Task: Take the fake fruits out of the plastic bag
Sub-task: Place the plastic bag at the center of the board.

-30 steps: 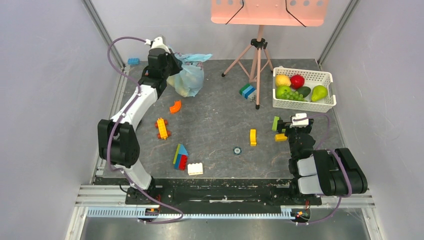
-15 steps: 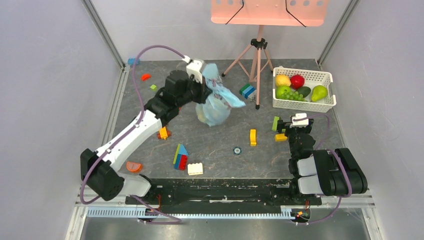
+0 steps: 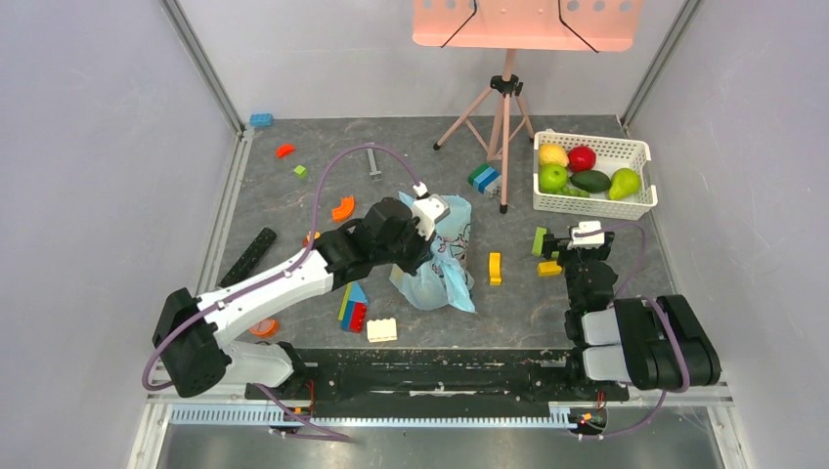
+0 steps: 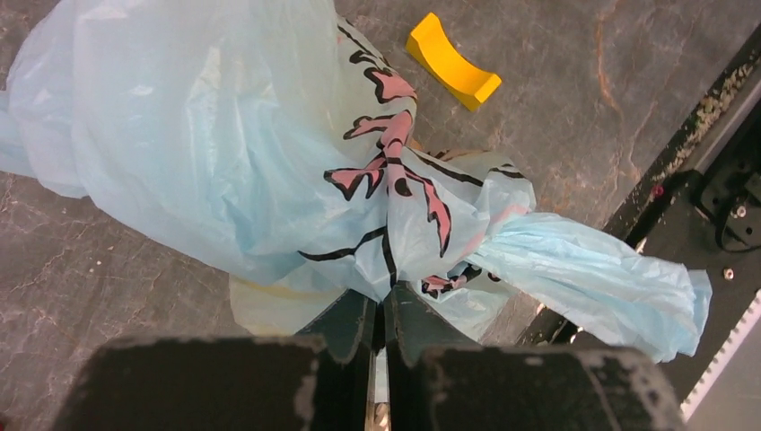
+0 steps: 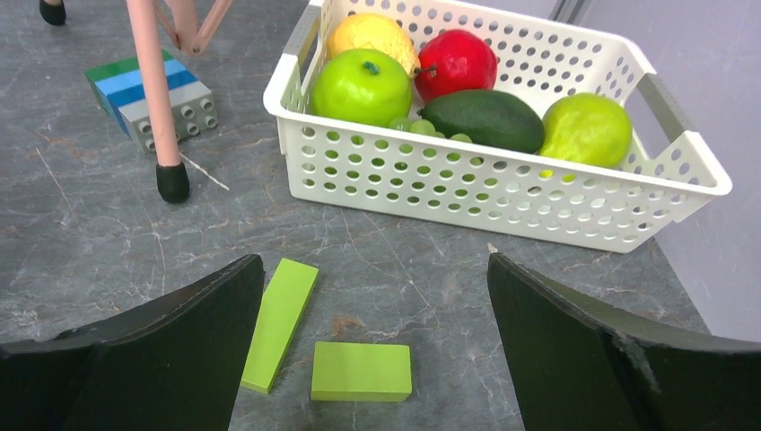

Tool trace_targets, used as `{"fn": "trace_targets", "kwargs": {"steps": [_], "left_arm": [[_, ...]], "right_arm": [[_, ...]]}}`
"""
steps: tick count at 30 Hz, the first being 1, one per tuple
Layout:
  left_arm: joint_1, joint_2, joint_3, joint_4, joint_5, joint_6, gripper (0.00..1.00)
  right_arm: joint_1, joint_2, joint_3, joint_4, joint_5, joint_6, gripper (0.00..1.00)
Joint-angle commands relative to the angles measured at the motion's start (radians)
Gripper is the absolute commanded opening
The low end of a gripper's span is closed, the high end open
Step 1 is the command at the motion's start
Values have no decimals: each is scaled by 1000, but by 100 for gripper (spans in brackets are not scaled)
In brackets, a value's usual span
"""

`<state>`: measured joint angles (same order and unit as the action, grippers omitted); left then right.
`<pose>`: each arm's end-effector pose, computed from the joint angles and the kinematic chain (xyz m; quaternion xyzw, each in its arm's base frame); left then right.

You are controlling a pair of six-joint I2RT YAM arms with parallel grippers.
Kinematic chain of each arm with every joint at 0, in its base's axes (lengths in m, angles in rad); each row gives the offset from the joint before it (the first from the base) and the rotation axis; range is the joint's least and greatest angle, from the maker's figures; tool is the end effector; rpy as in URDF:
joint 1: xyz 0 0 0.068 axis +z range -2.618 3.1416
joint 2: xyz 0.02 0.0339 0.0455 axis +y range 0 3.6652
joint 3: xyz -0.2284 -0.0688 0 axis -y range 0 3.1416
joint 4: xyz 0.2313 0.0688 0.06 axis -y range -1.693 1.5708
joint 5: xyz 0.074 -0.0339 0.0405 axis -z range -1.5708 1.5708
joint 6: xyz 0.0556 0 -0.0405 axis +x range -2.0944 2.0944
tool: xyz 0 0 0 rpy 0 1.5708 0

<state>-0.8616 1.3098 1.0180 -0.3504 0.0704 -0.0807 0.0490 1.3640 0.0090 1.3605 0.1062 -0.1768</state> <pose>0.1947 -0.2329 0.2475 0.3547 0.8203 -0.2312 0.3845 0.2106 0.0044 0.1247 -0.0419 0.7039 -0.0826 0.7042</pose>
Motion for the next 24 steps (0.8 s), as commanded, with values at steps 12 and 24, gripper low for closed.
{"fn": "trace_targets", "kwargs": {"steps": [12,24], "left_arm": [[-63,-46,27,-29,-41,50,54],[-63,-178,4,-16,31,13,81]], "right_arm": [[4,-482,189,-912,94,371,98],[2,-601,355,-1133,-226,466,98]]}}
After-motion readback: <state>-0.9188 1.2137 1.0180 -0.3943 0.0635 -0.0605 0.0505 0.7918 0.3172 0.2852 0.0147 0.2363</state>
